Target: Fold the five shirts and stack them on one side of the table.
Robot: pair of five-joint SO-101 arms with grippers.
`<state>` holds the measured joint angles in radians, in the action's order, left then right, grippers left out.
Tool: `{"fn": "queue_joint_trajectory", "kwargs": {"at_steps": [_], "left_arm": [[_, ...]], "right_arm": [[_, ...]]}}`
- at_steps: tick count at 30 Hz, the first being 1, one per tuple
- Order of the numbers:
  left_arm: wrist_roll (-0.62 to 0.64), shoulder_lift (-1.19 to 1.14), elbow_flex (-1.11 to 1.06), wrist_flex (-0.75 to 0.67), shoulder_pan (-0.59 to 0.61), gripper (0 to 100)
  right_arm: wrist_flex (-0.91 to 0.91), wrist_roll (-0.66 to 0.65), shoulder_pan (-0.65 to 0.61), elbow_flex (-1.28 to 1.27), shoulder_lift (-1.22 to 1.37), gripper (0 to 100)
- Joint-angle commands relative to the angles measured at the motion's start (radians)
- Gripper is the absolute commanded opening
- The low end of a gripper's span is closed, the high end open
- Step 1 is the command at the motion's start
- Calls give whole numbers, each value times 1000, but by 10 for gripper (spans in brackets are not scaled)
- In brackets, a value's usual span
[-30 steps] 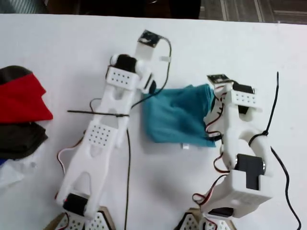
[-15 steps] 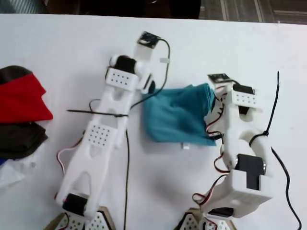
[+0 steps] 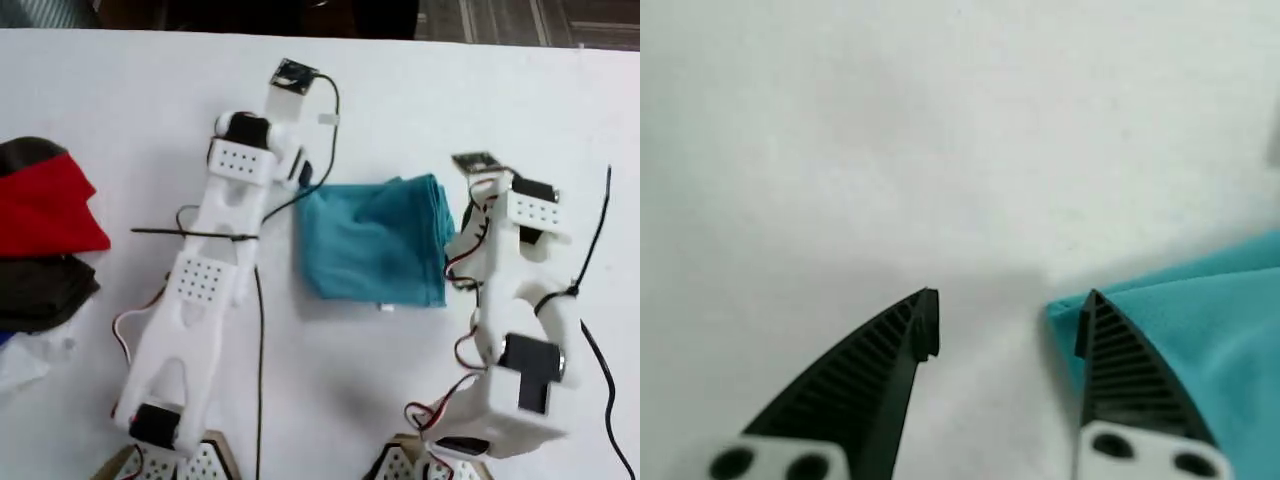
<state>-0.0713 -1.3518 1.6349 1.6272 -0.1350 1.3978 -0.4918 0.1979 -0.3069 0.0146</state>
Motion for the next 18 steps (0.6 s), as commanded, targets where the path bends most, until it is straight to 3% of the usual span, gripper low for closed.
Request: {"fn": "queue_joint_trajectory", "kwargs": {"at_steps": [1, 5, 10, 18], "left_arm": [[5, 20, 35, -3, 5, 241], [5, 25, 36, -3, -2, 241], [5, 29, 36, 55, -49, 241], [5, 21, 33, 78, -89, 241]], "right_arm": [[19, -2, 2, 89, -174, 117], [-31, 109, -93, 138, -188, 67], [-125, 196, -240, 201, -27, 22], [-150, 252, -257, 443, 275, 21]]}}
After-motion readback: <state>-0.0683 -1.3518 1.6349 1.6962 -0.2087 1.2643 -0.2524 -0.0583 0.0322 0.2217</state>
